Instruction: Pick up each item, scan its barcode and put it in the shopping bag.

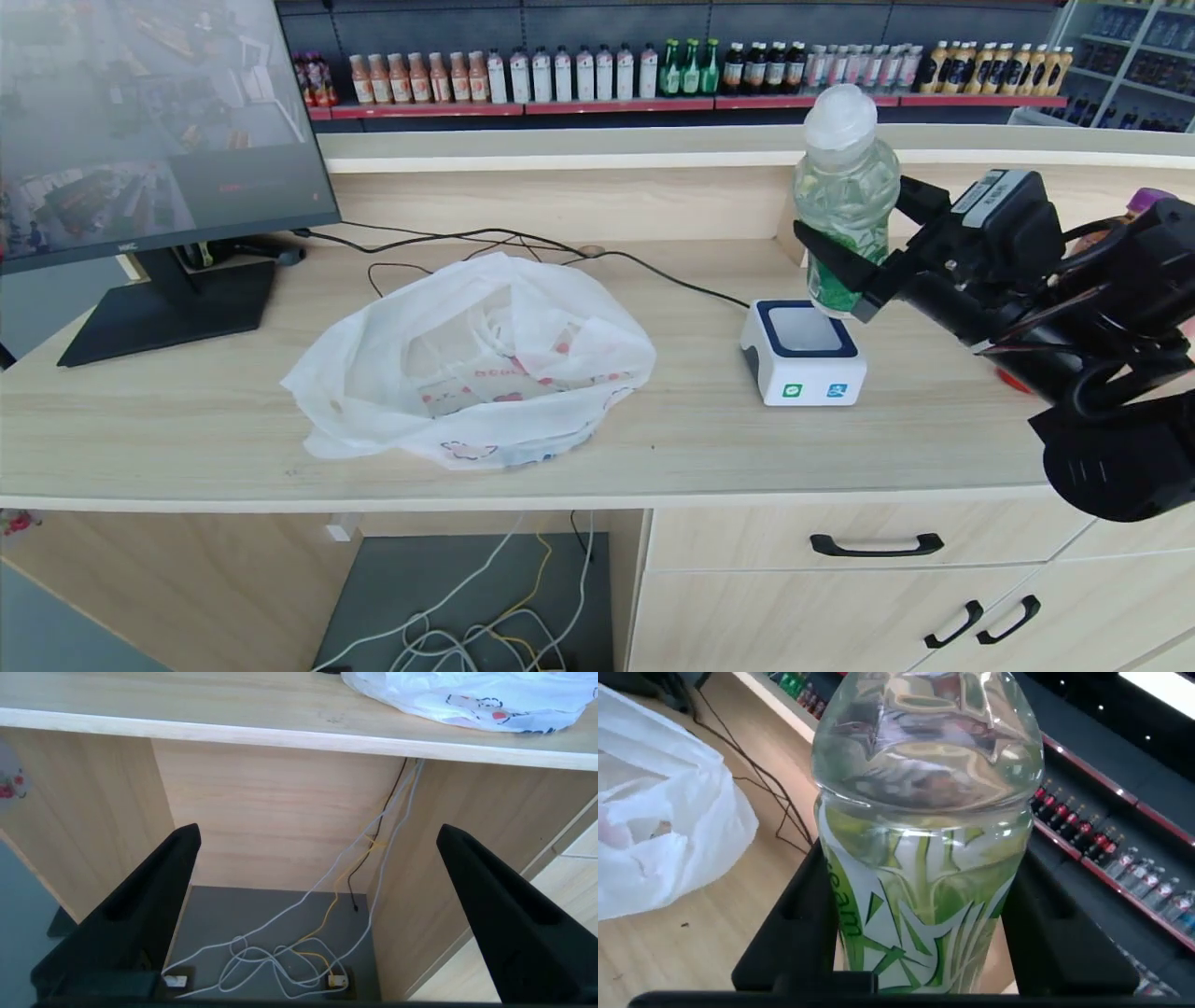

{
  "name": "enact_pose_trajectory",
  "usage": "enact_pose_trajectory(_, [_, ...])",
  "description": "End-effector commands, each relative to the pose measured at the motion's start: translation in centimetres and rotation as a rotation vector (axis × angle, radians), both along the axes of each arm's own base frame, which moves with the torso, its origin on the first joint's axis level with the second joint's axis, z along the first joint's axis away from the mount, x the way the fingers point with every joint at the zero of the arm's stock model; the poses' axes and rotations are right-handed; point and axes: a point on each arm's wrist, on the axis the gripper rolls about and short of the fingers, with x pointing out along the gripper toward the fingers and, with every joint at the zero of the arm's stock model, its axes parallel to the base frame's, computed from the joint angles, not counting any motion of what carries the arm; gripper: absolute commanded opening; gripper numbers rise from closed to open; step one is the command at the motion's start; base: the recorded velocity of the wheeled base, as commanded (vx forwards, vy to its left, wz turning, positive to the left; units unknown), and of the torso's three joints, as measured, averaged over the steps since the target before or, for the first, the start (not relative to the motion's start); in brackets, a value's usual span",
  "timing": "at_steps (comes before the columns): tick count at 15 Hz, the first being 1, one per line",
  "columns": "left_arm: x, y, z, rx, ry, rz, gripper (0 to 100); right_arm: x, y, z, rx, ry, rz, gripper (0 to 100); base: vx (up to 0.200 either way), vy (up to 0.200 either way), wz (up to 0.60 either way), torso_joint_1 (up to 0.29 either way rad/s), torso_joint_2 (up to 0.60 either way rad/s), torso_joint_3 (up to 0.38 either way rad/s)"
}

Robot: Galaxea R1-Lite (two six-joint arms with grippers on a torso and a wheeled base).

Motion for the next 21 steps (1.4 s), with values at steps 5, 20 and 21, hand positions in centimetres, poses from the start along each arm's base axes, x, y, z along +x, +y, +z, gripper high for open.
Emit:
enact_pose_trajectory(5, [0.0, 0.0, 0.0, 0.001, 0.0, 0.0, 100, 1.2, -1.5, 0.5, -0.181, -0.126, 0.061, 0, 0.0, 0.0, 0.0, 0.0, 0.0, 0.0])
enact_pose_trajectory(20, [0.0, 0.0, 0.0, 0.0, 0.0, 0.0, 100, 3.1, -2.2, -2.5, -0.381, -0.178, 0.244, 0, 0.0, 0.0, 0.0, 0.0, 0.0, 0.0])
enact_pose_trajectory(21, [0.0, 0.0, 0.0, 0.0, 0.0, 0.0, 100, 3.0, -2.2, -2.7, -0.386, -0.176, 0.246, 0, 0.0, 0.0, 0.0, 0.0, 0.0, 0.0])
